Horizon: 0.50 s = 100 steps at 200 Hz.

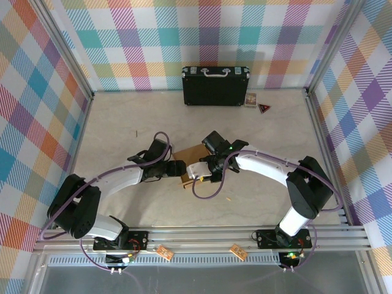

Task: Fold the paper box

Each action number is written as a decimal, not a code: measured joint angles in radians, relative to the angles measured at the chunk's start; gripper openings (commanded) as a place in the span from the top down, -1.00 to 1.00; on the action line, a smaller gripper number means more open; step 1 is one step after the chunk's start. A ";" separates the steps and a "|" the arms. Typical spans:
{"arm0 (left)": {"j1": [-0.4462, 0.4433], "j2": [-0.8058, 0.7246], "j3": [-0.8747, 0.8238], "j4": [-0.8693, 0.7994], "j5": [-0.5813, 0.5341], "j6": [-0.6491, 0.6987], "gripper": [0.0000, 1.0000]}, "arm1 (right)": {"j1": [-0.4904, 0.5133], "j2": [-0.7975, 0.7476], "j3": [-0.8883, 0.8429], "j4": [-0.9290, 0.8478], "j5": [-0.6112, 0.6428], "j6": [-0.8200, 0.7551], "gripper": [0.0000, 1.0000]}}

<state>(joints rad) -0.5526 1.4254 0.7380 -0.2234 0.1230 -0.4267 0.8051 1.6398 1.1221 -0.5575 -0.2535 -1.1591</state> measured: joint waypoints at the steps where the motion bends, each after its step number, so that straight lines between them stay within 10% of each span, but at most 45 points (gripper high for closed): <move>1: 0.000 0.001 0.000 0.000 -0.002 0.000 -0.47 | 0.000 0.000 0.000 0.000 0.000 0.000 0.91; 100: -0.002 0.058 0.335 -0.225 -0.174 0.100 -0.39 | 0.002 -0.042 -0.027 -0.030 0.018 -0.006 0.86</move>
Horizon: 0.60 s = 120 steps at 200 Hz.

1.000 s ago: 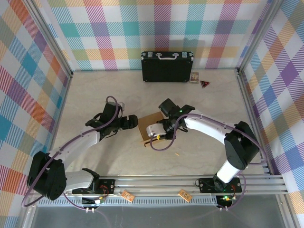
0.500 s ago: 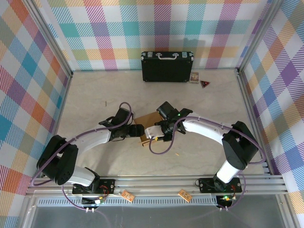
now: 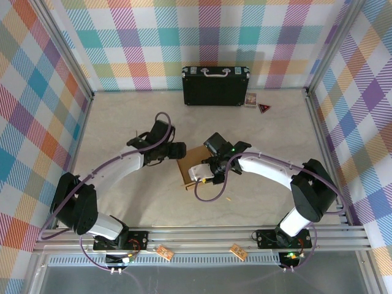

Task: Fold the paper box

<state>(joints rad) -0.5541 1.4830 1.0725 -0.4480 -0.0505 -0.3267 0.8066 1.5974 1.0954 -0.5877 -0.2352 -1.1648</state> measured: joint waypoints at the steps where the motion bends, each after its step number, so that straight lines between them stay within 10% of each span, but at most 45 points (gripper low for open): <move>1: 0.000 0.003 0.003 0.000 0.000 0.000 -0.38 | 0.000 0.000 0.001 -0.002 0.000 0.000 0.86; 51: 0.000 0.059 -0.045 0.001 -0.007 0.010 -0.36 | -0.010 -0.007 0.027 -0.042 -0.003 -0.002 0.86; 120: -0.010 -0.469 -0.293 0.031 0.071 -0.021 -0.37 | -0.039 -0.021 0.037 -0.039 -0.042 -0.002 0.85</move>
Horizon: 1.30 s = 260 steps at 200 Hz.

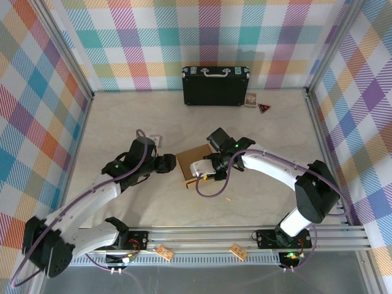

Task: Fold the paper box

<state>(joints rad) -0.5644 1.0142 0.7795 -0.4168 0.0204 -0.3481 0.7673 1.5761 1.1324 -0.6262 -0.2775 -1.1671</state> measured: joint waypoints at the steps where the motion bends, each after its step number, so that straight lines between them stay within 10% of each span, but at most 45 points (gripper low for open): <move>1: -0.001 -0.003 0.000 0.000 0.002 0.000 -0.37 | 0.000 0.000 0.000 0.000 0.000 0.000 0.85; 182: -0.032 -0.108 -0.214 -0.010 -0.038 -0.214 -0.46 | -0.119 0.149 0.219 -0.220 -0.166 0.006 0.83; 260: -0.032 -0.116 -0.250 0.048 -0.057 -0.290 -0.49 | -0.108 0.115 0.124 -0.159 -0.166 0.044 -0.32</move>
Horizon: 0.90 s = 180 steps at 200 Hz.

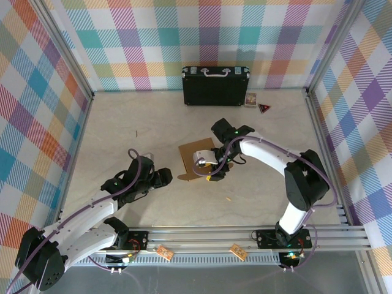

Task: Fold the paper box

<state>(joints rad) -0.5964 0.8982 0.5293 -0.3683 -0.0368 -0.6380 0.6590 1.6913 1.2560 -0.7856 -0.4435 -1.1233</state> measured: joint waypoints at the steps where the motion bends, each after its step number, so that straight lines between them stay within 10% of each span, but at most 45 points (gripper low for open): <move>1: 0.000 0.000 0.002 0.000 0.000 0.000 -0.49 | 0.000 -0.002 -0.001 0.001 -0.001 0.000 -0.32; 86: 0.000 0.129 0.169 -0.007 -0.009 0.053 -0.51 | -0.054 -0.420 -0.288 0.397 -0.023 0.419 -0.67; 180: -0.002 0.436 0.174 0.231 0.150 0.035 -0.45 | -0.189 -0.086 -0.288 0.518 0.146 1.059 -0.53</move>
<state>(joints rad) -0.5983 1.3346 0.7033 -0.1375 0.1127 -0.6033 0.4702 1.6051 0.9676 -0.2676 -0.2977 -0.0639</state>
